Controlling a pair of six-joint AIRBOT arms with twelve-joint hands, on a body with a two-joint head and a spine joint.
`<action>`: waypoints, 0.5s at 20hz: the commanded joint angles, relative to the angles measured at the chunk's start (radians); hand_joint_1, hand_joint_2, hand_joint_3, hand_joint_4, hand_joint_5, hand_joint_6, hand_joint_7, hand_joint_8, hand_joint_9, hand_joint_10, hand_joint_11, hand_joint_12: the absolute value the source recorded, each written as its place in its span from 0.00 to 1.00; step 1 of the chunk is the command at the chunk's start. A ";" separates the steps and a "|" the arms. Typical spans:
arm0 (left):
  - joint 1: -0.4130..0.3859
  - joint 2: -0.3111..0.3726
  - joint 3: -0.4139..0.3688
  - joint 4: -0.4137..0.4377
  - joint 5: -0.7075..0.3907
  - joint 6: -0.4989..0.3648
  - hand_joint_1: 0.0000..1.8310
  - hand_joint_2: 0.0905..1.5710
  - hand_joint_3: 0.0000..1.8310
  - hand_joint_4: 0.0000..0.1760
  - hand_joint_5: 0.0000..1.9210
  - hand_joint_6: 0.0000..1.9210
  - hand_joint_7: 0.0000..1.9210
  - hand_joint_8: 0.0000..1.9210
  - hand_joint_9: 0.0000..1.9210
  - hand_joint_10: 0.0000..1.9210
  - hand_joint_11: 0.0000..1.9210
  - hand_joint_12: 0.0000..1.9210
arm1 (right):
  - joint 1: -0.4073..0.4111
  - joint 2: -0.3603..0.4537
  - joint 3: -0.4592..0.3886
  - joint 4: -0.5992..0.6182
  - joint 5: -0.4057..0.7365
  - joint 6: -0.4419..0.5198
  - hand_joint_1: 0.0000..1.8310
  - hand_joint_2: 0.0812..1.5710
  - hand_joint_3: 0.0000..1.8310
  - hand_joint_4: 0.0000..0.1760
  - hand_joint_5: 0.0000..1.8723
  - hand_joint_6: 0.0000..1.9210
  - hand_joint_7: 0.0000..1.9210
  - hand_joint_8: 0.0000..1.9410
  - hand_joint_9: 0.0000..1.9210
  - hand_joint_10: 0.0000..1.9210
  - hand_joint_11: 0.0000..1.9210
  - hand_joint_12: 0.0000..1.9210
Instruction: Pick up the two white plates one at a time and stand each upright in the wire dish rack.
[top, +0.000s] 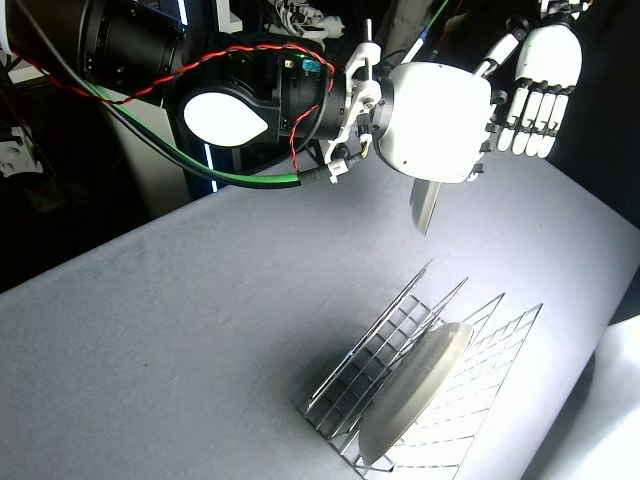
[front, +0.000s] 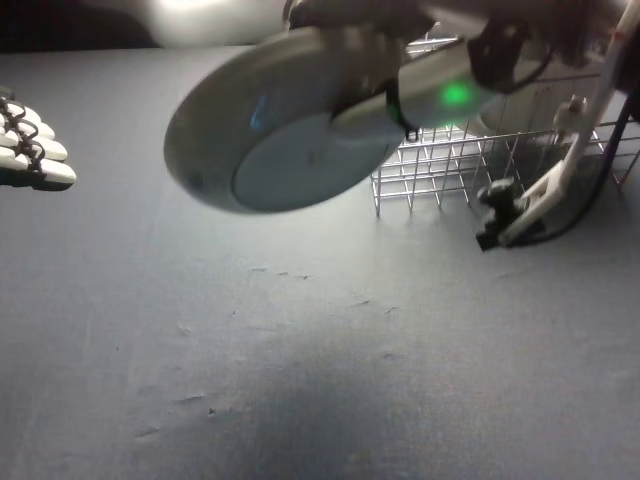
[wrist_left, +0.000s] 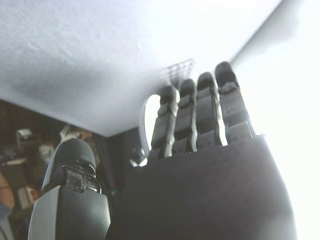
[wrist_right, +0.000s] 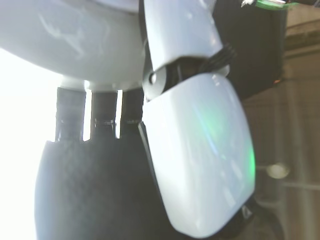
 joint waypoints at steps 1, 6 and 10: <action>-0.012 0.002 0.004 -0.066 -0.019 -0.002 0.00 0.73 0.00 0.00 0.08 0.00 0.06 0.00 0.05 0.00 0.00 0.13 | 0.023 0.007 0.006 0.015 0.141 0.019 0.82 0.65 0.00 0.00 0.56 0.42 0.55 0.36 0.56 0.42 0.50 0.69; -0.019 0.000 0.014 -0.052 -0.021 -0.002 0.00 0.73 0.00 0.00 0.07 0.00 0.04 0.00 0.03 0.00 0.00 0.09 | 0.047 0.008 0.059 0.118 0.141 0.020 0.82 0.65 0.00 0.00 0.55 0.45 0.53 0.39 0.54 0.44 0.50 0.70; -0.027 -0.010 0.022 -0.032 -0.025 -0.002 0.00 0.72 0.00 0.00 0.07 0.00 0.05 0.00 0.04 0.00 0.00 0.11 | 0.045 0.026 0.085 0.125 0.138 0.020 0.82 0.65 0.00 0.00 0.55 0.43 0.54 0.39 0.55 0.44 0.50 0.71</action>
